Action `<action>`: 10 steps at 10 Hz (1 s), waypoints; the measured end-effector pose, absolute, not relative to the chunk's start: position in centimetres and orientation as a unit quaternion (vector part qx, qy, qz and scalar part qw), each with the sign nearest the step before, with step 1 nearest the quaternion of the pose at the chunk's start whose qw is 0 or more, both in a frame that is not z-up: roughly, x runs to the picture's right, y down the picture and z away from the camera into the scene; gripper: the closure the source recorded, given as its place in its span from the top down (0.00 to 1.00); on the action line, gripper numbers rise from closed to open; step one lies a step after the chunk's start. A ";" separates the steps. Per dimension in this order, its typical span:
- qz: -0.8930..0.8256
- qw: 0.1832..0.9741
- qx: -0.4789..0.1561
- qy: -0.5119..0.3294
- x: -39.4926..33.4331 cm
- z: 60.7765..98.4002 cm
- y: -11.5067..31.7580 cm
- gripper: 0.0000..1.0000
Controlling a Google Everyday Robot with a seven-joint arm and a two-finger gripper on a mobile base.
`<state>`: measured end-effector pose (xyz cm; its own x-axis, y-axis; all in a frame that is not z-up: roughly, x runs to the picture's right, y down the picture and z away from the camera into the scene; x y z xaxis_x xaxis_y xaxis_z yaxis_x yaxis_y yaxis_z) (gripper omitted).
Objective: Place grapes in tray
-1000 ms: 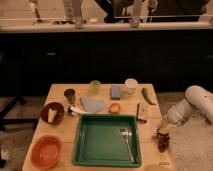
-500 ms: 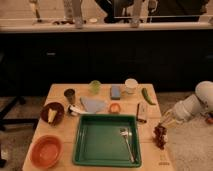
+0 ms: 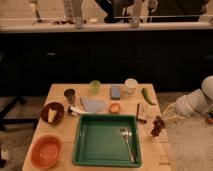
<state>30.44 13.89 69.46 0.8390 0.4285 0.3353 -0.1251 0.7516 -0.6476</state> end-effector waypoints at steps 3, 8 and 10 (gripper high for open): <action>0.143 0.912 -0.292 -0.249 30.1 67.3 12.0 0.00; 0.118 0.920 -0.255 -0.272 29.1 63.7 9.4 0.00; 0.097 0.921 -0.247 -0.285 27.8 62.1 8.8 0.00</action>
<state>27.82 8.79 62.08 0.8191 0.3198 0.4763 -0.0383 0.8588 -0.5109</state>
